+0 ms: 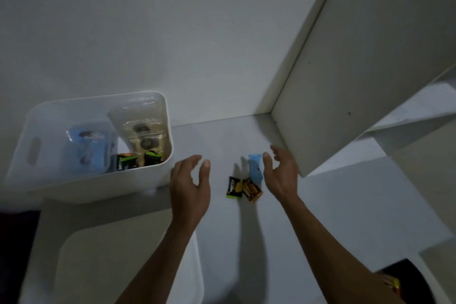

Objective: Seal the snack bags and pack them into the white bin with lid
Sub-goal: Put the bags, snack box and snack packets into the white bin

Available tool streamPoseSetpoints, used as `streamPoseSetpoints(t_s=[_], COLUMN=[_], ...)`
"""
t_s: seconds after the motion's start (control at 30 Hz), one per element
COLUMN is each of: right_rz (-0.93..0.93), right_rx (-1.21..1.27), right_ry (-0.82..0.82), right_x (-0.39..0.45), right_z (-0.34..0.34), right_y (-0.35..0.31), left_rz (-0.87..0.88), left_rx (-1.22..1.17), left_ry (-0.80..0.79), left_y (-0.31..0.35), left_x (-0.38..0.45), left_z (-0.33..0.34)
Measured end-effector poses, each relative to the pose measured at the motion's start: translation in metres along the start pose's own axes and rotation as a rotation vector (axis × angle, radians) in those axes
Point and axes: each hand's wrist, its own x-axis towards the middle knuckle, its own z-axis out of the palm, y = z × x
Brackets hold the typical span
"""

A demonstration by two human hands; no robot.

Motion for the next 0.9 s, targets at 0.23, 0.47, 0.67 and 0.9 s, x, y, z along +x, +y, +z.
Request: streamPoseSetpoints(t_s=[0.23,0.47,0.67,0.9], right_rz=[-0.075,-0.215,-0.413,-0.454], right_rx=[-0.12,-0.184,-0.237,-0.114], right_ry=[-0.224,-0.393,-0.378,-0.155], right_x=[0.03,0.069,0.075,0.061], right_z=[0.031,0.076,0.084,0.092], right_y=[0.075,0.12,0.155,0.164], left_rz=[-0.073,-0.103,-0.117,0.014], left_rx=[0.322,0.571,0.615,0.784], left_ry=[-0.222,-0.318,-0.273,-0.172], left_y=[-0.046,-0.079,-0.097,-0.103], left_x=[-0.049,-0.064,-0.073,-0.064], left_z=[0.11,0.188,0.19,0.192])
